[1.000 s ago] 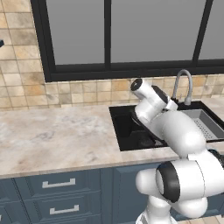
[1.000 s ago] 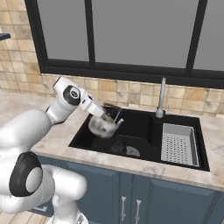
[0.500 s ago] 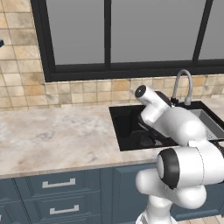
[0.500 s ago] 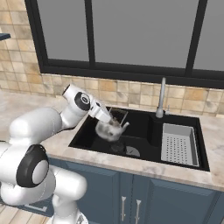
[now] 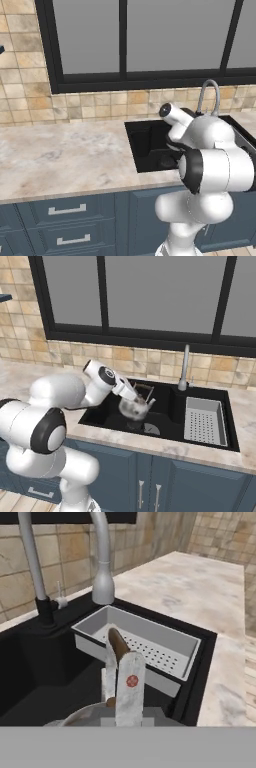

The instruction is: Open the cabinet, pick the kettle from the cabinet, and place it in the sink.

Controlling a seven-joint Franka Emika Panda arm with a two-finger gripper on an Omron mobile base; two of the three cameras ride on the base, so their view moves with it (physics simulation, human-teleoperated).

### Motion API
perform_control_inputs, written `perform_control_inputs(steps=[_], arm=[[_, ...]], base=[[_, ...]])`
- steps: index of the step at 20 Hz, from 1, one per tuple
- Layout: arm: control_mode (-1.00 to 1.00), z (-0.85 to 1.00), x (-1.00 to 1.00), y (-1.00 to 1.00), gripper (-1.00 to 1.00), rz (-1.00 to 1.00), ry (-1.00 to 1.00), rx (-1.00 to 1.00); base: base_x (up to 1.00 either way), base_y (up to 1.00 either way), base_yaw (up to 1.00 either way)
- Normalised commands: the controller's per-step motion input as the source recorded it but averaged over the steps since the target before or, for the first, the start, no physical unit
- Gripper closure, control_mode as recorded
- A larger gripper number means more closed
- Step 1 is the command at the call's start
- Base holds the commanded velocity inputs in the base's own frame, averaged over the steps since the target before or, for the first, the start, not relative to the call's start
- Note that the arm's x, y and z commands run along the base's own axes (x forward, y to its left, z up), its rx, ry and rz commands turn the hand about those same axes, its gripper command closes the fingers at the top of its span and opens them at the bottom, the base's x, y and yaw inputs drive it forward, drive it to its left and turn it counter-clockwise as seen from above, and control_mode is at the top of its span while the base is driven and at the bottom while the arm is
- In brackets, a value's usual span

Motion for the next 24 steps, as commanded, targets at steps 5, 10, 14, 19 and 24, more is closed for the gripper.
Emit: perform_control_inputs(steps=[5,10,14,19,24], arm=[[-1.00,-0.31,0.14,-0.15,1.00,0.00,0.00,-0.07],[-1.00,-0.27,0.22,-0.12,1.00,0.00,0.00,-0.07],[-1.00,-0.18,0.29,-0.06,1.00,-0.06,0.05,-0.02],[-1.00,-0.10,0.26,-0.07,1.00,-0.10,0.22,0.00],[-1.00,-0.15,0.24,-0.14,1.00,-0.08,0.20,0.00]], base=[[0.00,0.00,0.00],[0.00,0.00,0.00],[0.00,0.00,0.00],[0.00,0.00,0.00],[0.00,0.00,0.00]])
